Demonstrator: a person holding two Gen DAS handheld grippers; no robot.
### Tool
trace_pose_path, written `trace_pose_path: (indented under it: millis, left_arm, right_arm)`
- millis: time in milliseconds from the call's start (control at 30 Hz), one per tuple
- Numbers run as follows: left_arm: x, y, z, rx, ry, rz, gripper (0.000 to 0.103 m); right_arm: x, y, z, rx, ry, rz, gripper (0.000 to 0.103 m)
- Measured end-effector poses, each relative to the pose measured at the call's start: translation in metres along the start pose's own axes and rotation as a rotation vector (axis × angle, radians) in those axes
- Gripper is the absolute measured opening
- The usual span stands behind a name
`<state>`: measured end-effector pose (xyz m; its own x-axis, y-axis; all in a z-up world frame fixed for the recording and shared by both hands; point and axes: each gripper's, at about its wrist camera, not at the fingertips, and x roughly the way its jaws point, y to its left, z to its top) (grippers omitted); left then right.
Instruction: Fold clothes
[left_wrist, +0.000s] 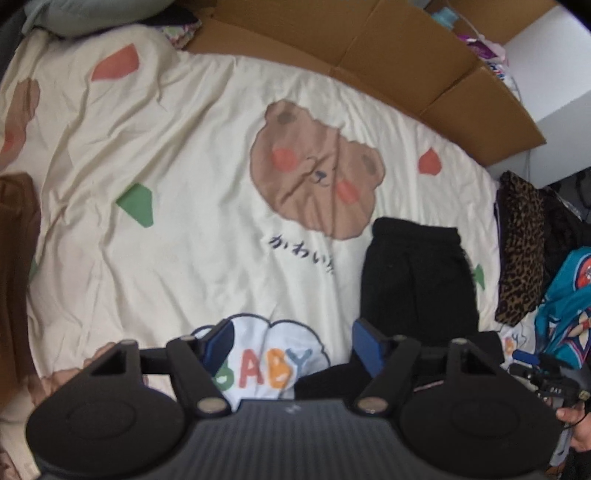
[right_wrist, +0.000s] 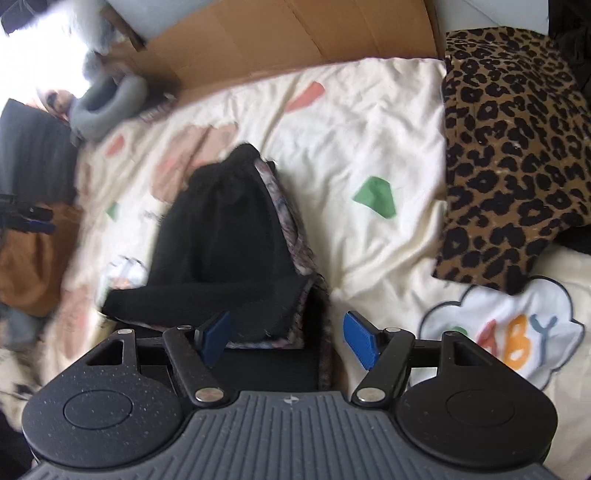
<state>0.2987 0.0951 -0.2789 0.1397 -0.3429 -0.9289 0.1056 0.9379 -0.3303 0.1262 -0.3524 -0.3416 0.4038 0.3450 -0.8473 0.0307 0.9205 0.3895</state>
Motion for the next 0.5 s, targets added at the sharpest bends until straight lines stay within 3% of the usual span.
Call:
trace_pose_path:
  millis: [167, 300, 500]
  left_arm:
    - [0.021, 0.016, -0.027, 0.048, -0.012, -0.024, 0.072]
    - [0.025, 0.011, -0.050, 0.173, -0.070, -0.015, 0.072]
    - [0.031, 0.006, -0.090, 0.127, -0.150, -0.035, 0.075]
  right_arm:
    - [0.010, 0.010, -0.007, -0.086, 0.012, -0.067, 0.073]
    - [0.020, 0.014, -0.012, -0.153, 0.012, -0.092, 0.073]
    - [0.038, 0.026, -0.019, -0.209, 0.013, -0.112, 0.073]
